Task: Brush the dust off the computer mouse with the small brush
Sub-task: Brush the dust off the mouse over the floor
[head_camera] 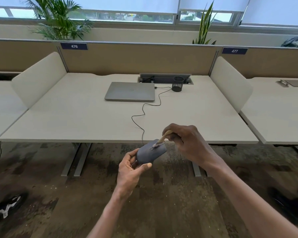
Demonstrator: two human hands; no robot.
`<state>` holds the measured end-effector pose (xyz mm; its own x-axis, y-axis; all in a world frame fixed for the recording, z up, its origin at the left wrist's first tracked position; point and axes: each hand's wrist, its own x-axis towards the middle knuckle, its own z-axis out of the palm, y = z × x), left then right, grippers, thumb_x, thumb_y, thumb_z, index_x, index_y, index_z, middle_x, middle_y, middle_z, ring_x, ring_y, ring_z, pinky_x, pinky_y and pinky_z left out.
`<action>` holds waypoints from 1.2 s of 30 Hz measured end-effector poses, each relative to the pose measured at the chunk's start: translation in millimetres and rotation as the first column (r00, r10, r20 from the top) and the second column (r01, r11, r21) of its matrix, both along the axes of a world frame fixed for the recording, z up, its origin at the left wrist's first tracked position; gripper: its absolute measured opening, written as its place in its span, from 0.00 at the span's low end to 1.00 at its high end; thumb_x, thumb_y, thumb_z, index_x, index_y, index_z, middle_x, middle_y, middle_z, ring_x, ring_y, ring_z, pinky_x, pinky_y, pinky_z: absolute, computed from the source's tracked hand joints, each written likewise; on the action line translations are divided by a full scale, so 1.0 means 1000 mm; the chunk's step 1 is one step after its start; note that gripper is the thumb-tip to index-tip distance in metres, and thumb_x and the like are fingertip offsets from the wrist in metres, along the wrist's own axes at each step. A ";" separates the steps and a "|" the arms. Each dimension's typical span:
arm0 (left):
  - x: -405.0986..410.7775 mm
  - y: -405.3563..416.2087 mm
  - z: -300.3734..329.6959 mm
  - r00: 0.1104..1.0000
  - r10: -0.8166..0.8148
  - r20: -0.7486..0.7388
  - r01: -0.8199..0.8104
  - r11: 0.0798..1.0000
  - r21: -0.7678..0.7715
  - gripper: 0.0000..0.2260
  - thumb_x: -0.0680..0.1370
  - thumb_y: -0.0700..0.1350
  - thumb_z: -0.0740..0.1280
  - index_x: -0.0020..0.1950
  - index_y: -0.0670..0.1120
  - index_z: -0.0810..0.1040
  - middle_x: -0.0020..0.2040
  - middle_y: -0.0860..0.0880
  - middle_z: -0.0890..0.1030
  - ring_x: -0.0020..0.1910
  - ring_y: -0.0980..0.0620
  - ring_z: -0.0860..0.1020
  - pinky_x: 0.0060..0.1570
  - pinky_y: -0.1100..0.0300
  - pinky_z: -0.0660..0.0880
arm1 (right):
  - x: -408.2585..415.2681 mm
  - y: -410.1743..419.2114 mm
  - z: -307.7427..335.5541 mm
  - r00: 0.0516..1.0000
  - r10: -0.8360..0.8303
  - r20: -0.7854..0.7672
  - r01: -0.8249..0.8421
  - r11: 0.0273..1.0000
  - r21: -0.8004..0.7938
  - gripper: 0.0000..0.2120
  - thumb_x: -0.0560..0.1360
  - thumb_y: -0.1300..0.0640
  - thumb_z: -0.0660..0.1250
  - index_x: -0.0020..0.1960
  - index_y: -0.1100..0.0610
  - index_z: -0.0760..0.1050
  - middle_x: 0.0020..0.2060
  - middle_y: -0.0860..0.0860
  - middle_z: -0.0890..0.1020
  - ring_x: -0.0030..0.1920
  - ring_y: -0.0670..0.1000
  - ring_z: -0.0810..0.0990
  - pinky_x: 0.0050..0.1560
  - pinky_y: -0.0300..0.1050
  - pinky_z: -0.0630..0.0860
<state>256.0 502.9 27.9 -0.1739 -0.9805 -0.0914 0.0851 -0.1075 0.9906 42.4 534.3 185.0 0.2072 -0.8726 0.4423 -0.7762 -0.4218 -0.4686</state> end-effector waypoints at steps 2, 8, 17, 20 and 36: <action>-0.001 0.000 0.000 1.000 0.008 -0.002 -0.008 1.000 -0.004 0.34 0.62 0.45 0.83 0.66 0.52 0.76 0.62 0.48 0.83 0.60 0.54 0.84 0.57 0.54 0.83 | -0.001 0.000 -0.002 0.999 -0.002 -0.038 0.003 1.000 0.026 0.08 0.77 0.72 0.67 0.50 0.60 0.80 0.36 0.47 0.82 0.34 0.38 0.79 0.34 0.30 0.71; -0.003 -0.001 0.001 1.000 0.021 -0.009 -0.021 1.000 0.000 0.32 0.62 0.44 0.83 0.64 0.53 0.77 0.60 0.49 0.84 0.59 0.55 0.84 0.56 0.56 0.83 | -0.005 -0.005 0.002 1.000 -0.031 -0.008 0.031 1.000 0.000 0.10 0.76 0.72 0.68 0.50 0.59 0.80 0.38 0.46 0.82 0.38 0.35 0.80 0.39 0.25 0.72; -0.004 -0.003 0.002 0.999 -0.005 0.046 0.007 1.000 -0.029 0.34 0.63 0.46 0.82 0.67 0.51 0.75 0.63 0.48 0.82 0.60 0.54 0.84 0.59 0.48 0.82 | 0.003 -0.008 0.001 0.999 0.026 -0.025 -0.026 0.999 0.022 0.09 0.77 0.70 0.67 0.50 0.58 0.79 0.37 0.48 0.83 0.34 0.45 0.80 0.33 0.36 0.74; -0.006 -0.005 0.003 0.999 -0.008 0.040 0.009 0.999 -0.034 0.33 0.63 0.45 0.82 0.66 0.52 0.76 0.62 0.47 0.83 0.59 0.54 0.84 0.58 0.48 0.83 | 0.009 -0.013 0.006 0.999 0.032 -0.019 -0.032 0.999 -0.020 0.07 0.77 0.70 0.68 0.51 0.60 0.80 0.39 0.50 0.84 0.36 0.48 0.82 0.36 0.34 0.75; -0.007 -0.010 0.005 0.999 0.008 0.043 -0.005 0.997 -0.073 0.34 0.63 0.45 0.83 0.66 0.52 0.76 0.63 0.48 0.82 0.60 0.55 0.84 0.58 0.53 0.83 | 0.026 -0.036 0.014 0.972 -0.205 -0.114 0.203 0.979 -0.028 0.08 0.79 0.66 0.62 0.41 0.60 0.71 0.28 0.50 0.73 0.25 0.46 0.65 0.29 0.42 0.63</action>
<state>249.1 493.1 33.0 -0.1648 -0.9860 -0.0271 0.0425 -0.0346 0.9985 68.5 498.5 198.8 0.0759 -0.8949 0.4398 -0.8954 -0.2553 -0.3649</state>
